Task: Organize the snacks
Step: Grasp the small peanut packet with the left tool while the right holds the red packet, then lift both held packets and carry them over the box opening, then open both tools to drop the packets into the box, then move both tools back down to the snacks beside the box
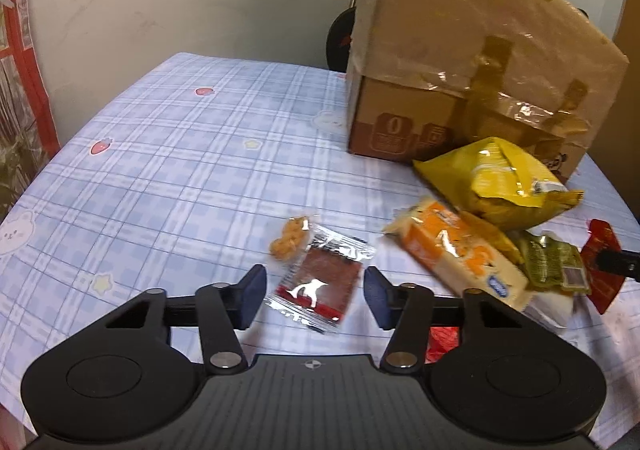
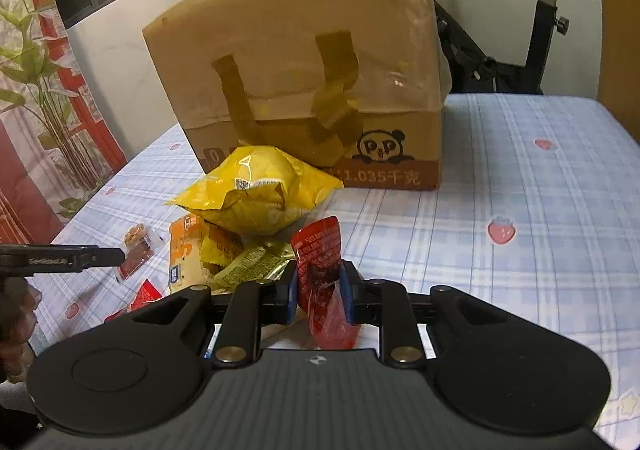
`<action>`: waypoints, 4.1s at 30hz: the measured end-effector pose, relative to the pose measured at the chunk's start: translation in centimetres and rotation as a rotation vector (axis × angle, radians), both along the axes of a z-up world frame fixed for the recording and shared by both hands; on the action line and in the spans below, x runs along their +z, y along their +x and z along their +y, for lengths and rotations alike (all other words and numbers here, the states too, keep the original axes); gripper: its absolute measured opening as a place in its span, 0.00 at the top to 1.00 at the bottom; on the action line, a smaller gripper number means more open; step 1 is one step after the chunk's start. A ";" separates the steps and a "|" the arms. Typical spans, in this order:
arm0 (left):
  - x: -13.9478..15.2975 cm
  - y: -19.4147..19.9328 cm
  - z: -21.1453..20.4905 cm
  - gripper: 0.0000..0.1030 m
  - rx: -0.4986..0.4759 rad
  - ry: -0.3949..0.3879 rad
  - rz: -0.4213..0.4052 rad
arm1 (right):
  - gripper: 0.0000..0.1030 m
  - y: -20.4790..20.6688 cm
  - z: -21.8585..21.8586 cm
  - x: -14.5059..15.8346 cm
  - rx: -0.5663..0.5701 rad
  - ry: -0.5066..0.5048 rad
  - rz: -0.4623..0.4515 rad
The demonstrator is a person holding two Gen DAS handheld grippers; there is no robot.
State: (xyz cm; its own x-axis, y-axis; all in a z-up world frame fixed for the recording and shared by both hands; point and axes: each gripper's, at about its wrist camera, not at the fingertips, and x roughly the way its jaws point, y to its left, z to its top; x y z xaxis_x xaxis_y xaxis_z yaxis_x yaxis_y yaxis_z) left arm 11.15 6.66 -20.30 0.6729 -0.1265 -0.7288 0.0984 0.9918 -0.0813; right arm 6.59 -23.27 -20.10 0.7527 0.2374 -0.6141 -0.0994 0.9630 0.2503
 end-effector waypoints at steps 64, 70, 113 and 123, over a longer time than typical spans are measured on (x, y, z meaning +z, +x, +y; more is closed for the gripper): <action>15.9 -0.2 -1.8 0.80 -0.060 -0.109 -0.368 | 0.78 1.5 -1.9 12.3 0.006 0.065 -0.279; 17.8 1.1 -2.7 0.80 -0.064 -0.107 -0.389 | 0.78 2.6 -1.8 14.2 0.018 0.044 -0.329; 18.2 12.4 -8.8 0.33 -0.156 -0.168 -0.185 | 0.55 12.3 -3.8 16.2 -0.077 -0.037 -0.239; 17.5 6.1 -3.2 0.33 -0.143 -0.073 -0.202 | 0.55 7.4 -2.6 15.6 -0.042 0.061 -0.239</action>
